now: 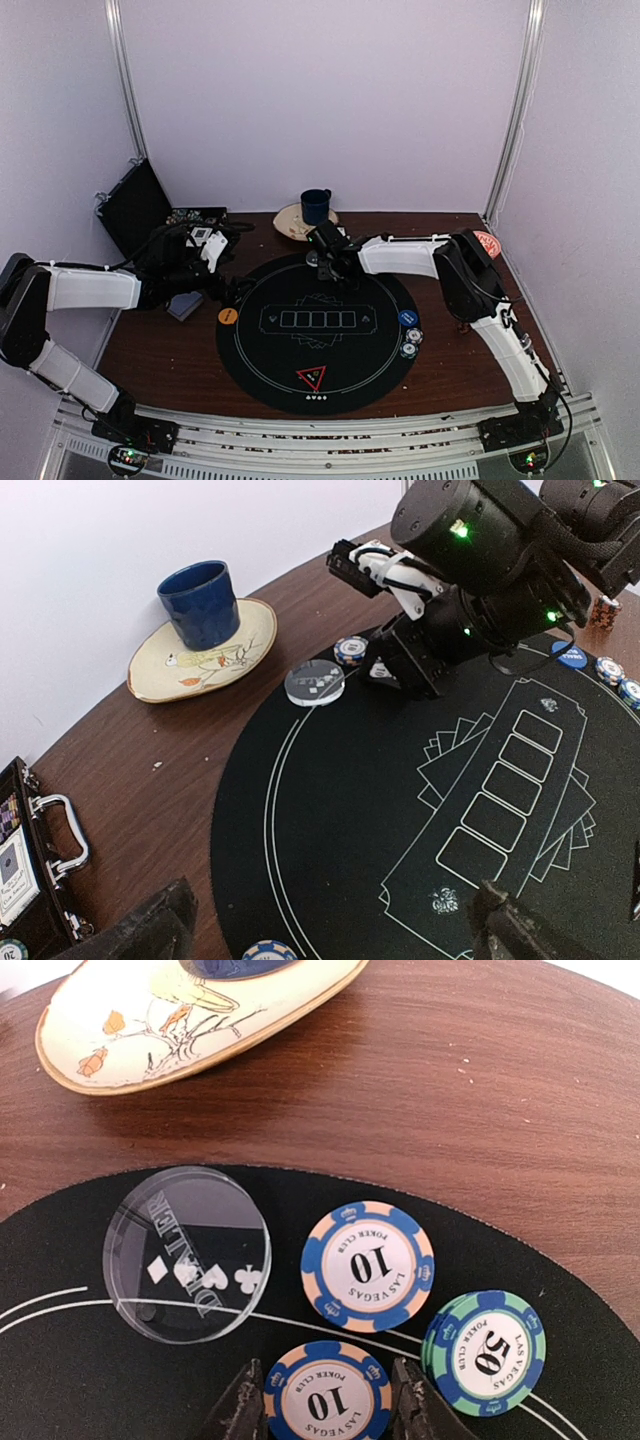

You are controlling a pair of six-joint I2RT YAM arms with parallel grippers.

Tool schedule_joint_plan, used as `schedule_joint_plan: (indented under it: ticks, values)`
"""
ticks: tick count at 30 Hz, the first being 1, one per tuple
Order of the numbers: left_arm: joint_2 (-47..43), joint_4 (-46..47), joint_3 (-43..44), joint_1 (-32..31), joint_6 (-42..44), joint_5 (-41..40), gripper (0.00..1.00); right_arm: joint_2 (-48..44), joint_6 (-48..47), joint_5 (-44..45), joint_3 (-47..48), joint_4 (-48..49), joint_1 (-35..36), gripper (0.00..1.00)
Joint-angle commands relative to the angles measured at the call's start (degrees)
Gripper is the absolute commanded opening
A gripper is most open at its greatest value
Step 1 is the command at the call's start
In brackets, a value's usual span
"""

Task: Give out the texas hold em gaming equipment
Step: Adjust the poker chip in the poker chips pile.

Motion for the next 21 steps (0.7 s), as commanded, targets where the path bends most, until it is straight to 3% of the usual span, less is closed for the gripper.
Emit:
schedule_joint_plan:
  ticks: [1, 21]
  values:
    - [0.5, 2.2, 1.5, 0.3, -0.2, 0.4, 0.98, -3.3, -0.4, 0.3, -3.4, -1.9, 0.6, 0.38]
    - [0.6, 2.1, 1.6, 0.3, -0.2, 0.5, 0.98, -9.9, -2.3, 1.0, -6.2, 1.2, 1.5, 0.39]
